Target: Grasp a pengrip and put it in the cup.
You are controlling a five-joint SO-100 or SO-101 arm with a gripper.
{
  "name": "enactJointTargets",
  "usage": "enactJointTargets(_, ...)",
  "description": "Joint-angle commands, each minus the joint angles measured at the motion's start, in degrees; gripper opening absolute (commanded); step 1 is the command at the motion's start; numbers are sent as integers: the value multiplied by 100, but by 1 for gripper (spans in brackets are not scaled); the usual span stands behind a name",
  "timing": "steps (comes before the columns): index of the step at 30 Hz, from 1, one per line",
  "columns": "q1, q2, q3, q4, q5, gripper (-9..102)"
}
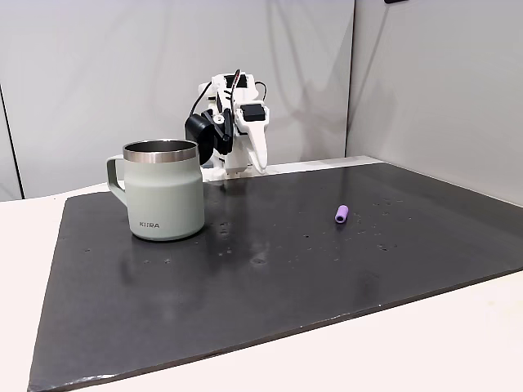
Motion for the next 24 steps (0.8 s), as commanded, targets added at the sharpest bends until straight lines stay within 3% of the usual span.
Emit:
enactJointTargets(1,-53,53,-44,-167,0,0)
enactJointTargets(16,-132,53,-88,-167,-70,0)
enactJointTargets(24,-422,-642,-1336,53,-229,0)
